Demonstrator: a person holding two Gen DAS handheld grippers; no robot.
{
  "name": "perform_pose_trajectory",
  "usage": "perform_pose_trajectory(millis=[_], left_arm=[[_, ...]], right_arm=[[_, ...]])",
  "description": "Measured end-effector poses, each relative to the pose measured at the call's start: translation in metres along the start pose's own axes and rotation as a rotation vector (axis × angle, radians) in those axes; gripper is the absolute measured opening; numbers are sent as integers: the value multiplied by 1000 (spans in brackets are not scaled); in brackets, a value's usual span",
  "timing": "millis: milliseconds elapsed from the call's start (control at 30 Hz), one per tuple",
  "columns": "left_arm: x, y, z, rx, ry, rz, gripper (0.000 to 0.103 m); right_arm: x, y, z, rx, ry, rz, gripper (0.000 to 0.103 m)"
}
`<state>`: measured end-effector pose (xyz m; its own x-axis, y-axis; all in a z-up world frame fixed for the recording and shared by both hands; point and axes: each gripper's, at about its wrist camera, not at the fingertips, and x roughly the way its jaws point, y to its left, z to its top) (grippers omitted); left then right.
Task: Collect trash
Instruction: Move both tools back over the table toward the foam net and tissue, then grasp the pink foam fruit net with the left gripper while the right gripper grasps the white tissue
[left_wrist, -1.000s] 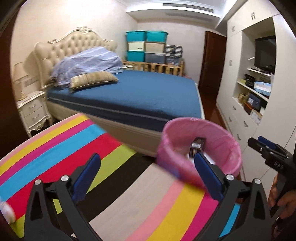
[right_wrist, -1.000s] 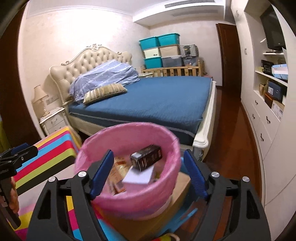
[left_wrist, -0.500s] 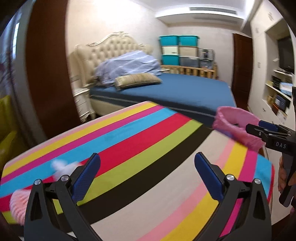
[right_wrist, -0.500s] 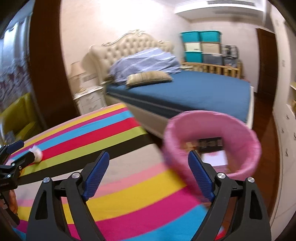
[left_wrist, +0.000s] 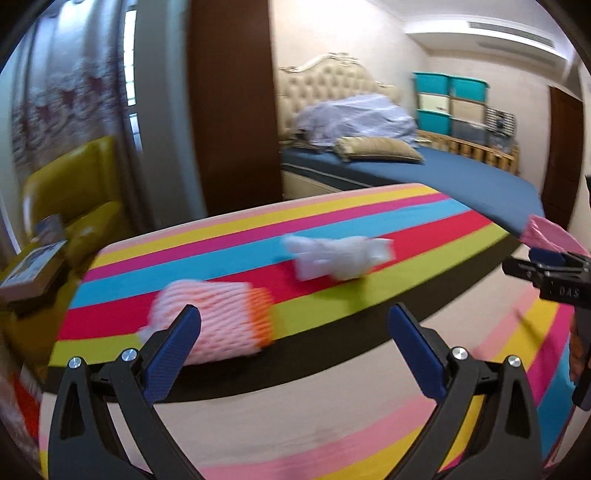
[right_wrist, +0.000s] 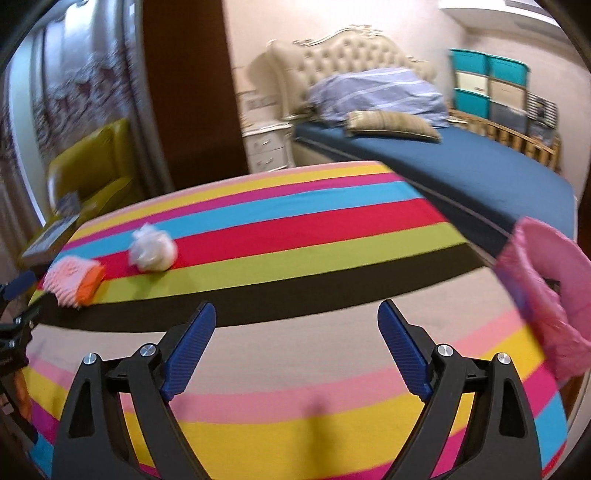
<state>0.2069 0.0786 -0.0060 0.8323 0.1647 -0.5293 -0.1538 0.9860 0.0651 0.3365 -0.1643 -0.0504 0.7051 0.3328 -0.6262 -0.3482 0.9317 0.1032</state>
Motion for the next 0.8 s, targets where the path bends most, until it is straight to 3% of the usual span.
perform_pose_trajectory(millis=[267, 333, 400, 500, 733, 800], left_arm=[[-11, 68, -4, -138, -16, 123, 98], [-9, 79, -5, -178, -8, 118, 93], [-5, 88, -7, -212, 15, 93, 82], [4, 87, -12, -209, 49, 64, 74], [22, 91, -17, -209, 93, 83, 72], [29, 94, -18, -216, 120, 79, 65]], right_arm=[[22, 40, 3, -51, 49, 67, 85], [26, 45, 4, -59, 58, 83, 85], [32, 54, 7, -77, 61, 97, 85], [41, 66, 13, -95, 63, 111, 85], [64, 90, 32, -146, 60, 159, 85], [73, 98, 37, -158, 63, 178, 85]])
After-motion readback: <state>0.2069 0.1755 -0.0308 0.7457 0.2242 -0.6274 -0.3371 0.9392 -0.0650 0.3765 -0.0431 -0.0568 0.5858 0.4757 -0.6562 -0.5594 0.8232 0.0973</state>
